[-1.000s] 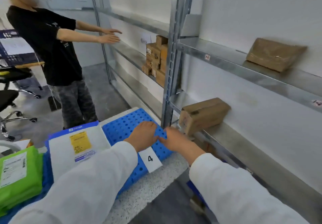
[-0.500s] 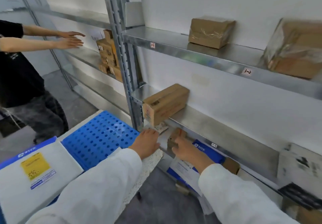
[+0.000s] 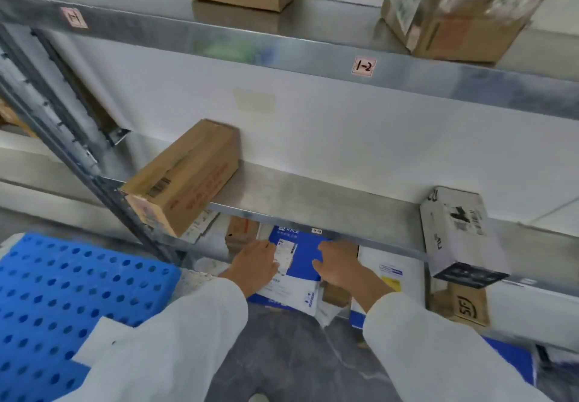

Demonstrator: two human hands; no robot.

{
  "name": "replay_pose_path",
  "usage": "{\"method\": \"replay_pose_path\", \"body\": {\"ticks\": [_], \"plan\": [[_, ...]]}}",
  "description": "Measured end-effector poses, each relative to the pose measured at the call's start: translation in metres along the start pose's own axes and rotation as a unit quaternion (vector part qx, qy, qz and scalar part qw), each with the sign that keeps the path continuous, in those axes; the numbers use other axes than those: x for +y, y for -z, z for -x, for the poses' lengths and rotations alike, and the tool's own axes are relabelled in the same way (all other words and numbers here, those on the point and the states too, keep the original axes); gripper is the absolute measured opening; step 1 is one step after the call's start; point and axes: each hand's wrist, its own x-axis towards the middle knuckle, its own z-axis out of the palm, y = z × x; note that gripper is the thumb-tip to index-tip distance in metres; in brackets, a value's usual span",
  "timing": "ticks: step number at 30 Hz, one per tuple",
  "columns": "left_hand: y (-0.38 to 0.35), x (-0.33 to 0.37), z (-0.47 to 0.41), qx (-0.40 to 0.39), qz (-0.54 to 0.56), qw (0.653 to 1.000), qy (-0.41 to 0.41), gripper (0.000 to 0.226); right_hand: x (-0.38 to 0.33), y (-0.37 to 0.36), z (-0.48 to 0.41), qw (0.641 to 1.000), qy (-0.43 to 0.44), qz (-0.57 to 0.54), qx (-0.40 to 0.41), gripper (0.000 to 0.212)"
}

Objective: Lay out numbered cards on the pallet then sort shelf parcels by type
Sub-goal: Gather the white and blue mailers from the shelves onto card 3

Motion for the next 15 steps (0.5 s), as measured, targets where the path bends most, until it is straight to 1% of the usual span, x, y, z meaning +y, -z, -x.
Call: {"method": "replay_pose_path", "body": {"ticks": [4, 6, 9, 12, 15], "plan": [[-0.021, -0.009, -0.027, -0.008, 0.003, 1.000, 0.016, 0.033, 0.021, -0.011, -0.027, 1.000, -0.015, -0.002, -0.007, 0.022], [-0.035, -0.012, -0.039, 0.002, -0.006, 1.000, 0.022, 0.032, 0.030, -0.024, -0.041, 0.999, -0.023, -0.028, -0.013, 0.019], [-0.060, -0.016, -0.050, 0.014, -0.037, 0.999, 0.029, 0.031, 0.042, -0.050, -0.063, 0.998, -0.032, -0.055, -0.030, 0.020], [-0.093, -0.021, -0.062, 0.005, -0.080, 0.996, 0.029, 0.033, 0.052, -0.075, -0.091, 0.997, -0.027, -0.050, -0.049, 0.030], [-0.125, -0.022, -0.078, -0.003, -0.068, 0.997, 0.048, 0.035, 0.058, -0.094, -0.114, 0.997, -0.017, -0.051, -0.051, 0.044]]}}
